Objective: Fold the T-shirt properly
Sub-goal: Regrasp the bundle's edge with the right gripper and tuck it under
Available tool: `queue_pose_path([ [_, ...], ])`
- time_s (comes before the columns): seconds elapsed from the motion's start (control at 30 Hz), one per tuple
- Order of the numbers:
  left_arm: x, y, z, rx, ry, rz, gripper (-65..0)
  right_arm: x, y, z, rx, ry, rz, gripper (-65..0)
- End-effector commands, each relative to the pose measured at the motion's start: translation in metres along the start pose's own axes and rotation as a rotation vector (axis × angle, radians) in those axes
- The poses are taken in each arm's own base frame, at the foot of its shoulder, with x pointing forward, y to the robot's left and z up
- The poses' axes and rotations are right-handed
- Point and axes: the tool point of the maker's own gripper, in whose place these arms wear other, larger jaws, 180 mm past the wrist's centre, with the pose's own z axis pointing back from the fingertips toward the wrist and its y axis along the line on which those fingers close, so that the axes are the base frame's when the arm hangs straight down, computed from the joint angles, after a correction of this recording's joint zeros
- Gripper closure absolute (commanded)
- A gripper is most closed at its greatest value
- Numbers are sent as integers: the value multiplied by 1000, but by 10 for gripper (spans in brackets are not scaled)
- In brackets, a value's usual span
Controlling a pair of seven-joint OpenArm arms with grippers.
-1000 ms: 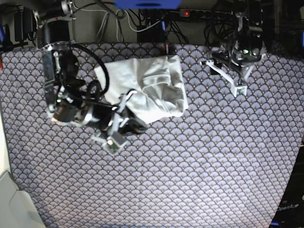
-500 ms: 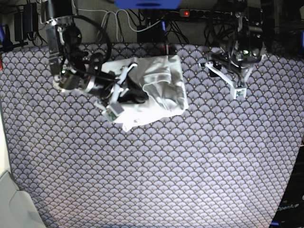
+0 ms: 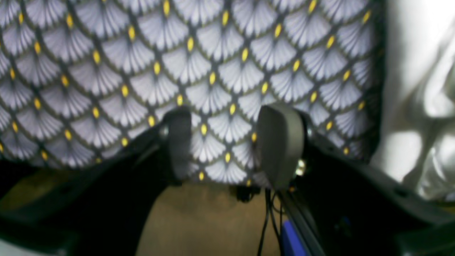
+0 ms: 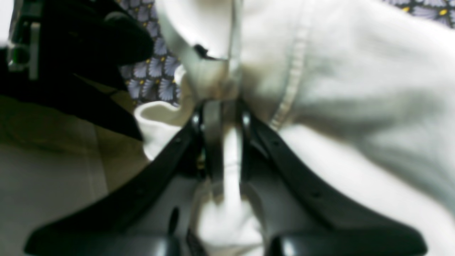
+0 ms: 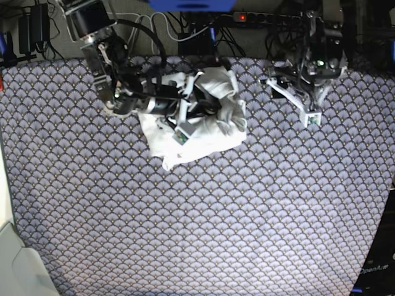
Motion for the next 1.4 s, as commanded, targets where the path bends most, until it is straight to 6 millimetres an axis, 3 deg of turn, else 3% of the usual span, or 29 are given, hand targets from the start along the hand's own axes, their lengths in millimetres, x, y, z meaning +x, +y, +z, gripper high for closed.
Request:
queue_pose_path([
  [0.0,10,-2,4,-5,-35,-3,-328,15,7,-5,36,-59,-2,-57],
  [0.17,11,-4,3,-9,-37,2,-328,10,-2,-11,36,-60,-26,-57],
  [0.37,11,-12,3,-70,-31,30,-329,52,16,18,31,-126,151,-57],
  [0.57,16,-18,4,-100,-39,45,-329,79,12,31,3,-130,258,-57],
  [0.9,12,-18,4,-101,-26,50,-329,68,-69,21,-84,-90,118,-58],
  [1.1,13,-20,4,-105,-28,55,-329,54,-105,18,-130,-93,21,-58],
  [1.2,15,-23,4,-112,-36,60,-329,68,-94,21,-116,-116,67,-58],
  [1.37,18,-29,5,-129,-48,72,-329,85,-49,36,-79,-107,223,-58],
])
